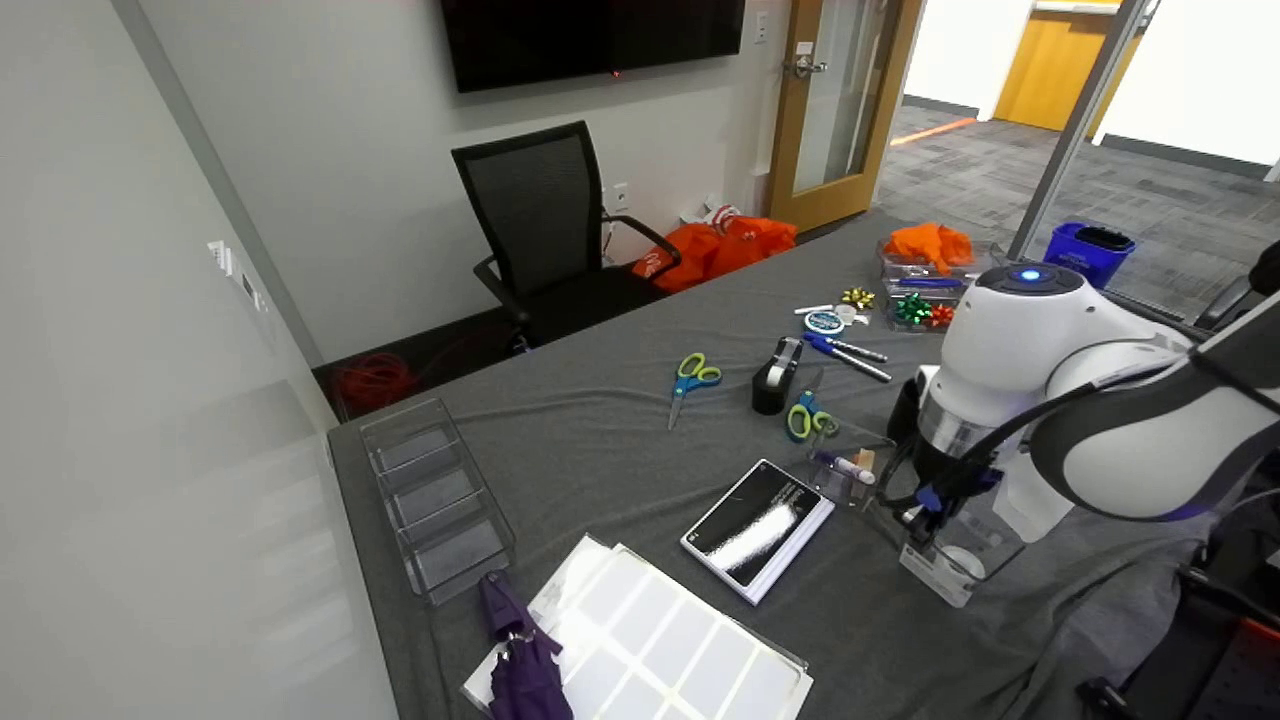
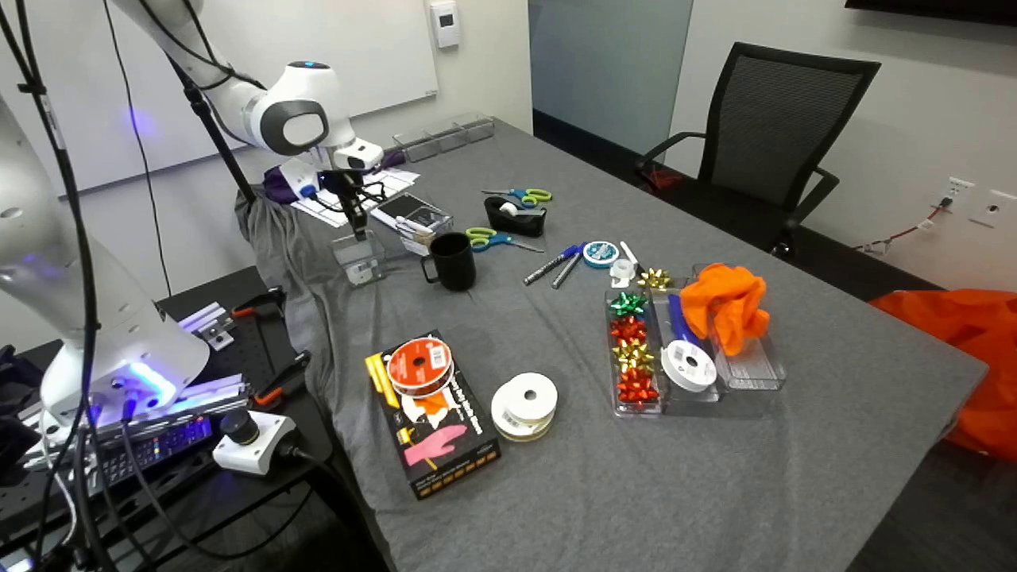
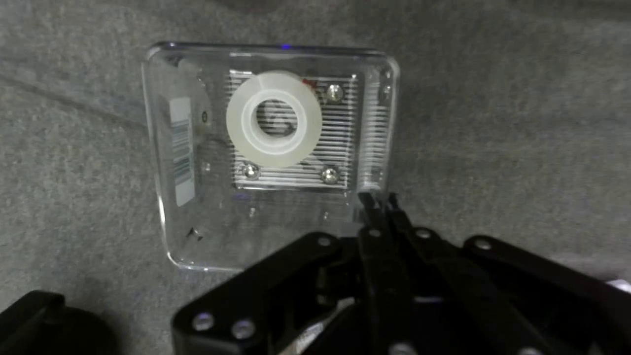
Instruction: Lay the tray on its side
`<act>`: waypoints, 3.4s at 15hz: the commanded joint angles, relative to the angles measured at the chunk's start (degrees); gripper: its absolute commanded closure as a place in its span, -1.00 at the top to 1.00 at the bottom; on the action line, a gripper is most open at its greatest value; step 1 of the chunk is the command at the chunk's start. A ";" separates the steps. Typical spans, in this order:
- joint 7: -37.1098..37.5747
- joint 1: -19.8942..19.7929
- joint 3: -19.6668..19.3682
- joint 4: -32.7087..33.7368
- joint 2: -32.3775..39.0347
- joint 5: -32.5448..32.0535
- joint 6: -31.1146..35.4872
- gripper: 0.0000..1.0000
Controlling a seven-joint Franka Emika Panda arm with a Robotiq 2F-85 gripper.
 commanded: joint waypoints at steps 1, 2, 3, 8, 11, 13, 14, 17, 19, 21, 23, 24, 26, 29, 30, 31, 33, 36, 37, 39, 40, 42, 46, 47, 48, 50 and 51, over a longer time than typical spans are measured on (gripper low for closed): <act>-13.84 -14.53 15.31 1.17 1.35 16.02 1.59 -0.98; -18.30 -18.74 19.36 2.06 1.33 20.84 0.55 -0.98; -22.65 -22.89 23.37 2.81 1.31 25.65 -0.41 -0.98; -46.07 -37.29 37.56 5.08 -0.48 51.58 -8.01 -0.98; -59.04 -32.23 29.41 4.96 -3.53 64.19 -18.03 -0.98; -64.13 -28.57 22.25 3.95 -4.35 66.92 -23.79 -0.98; -66.00 -26.15 18.06 3.55 -4.75 67.33 -26.41 -0.98; -69.33 -20.36 6.77 2.85 -5.49 65.72 -33.30 -0.98; -70.82 -18.29 1.53 2.69 -5.67 64.55 -36.52 -0.98; -72.83 -17.03 -2.42 2.77 -5.48 64.21 -38.60 -0.98; -74.20 -16.18 -5.20 2.91 -5.29 63.60 -39.50 -0.98; -74.81 -15.88 -6.36 3.01 -5.07 63.02 -39.40 -0.98; -75.76 -15.40 -8.07 3.19 -4.53 62.10 -38.72 -0.98; -76.93 -14.94 -9.66 3.62 -3.40 61.77 -37.45 -0.98; -77.72 -14.82 -9.95 3.81 -2.78 62.26 -36.94 -0.98; -78.40 -14.71 -10.13 3.93 -2.31 62.63 -36.45 -0.98; -79.32 -14.36 -10.31 4.15 -1.18 63.33 -34.86 -0.98; -80.71 -13.79 -10.06 4.58 1.38 64.57 -31.12 -0.98; -81.20 -13.62 -9.95 4.68 2.05 65.04 -30.15 -0.98; -82.23 -13.40 -9.81 4.87 3.33 65.84 -29.01 -0.98; -82.35 -13.25 -9.82 4.84 3.64 65.58 -28.71 -0.98; -80.40 -12.43 -10.06 4.80 3.45 63.00 -27.24 -0.39; -73.36 -10.92 -10.14 3.78 1.80 55.91 -23.43 -0.08; -71.32 -10.72 -10.08 3.55 1.34 53.75 -22.77 0.08; -68.98 -10.51 -10.05 3.16 0.49 51.20 -22.13 0.20; -64.90 -10.25 -9.88 2.38 -1.34 46.32 -21.17 0.50; -63.07 -10.23 -9.71 2.19 -2.01 44.12 -20.77 0.65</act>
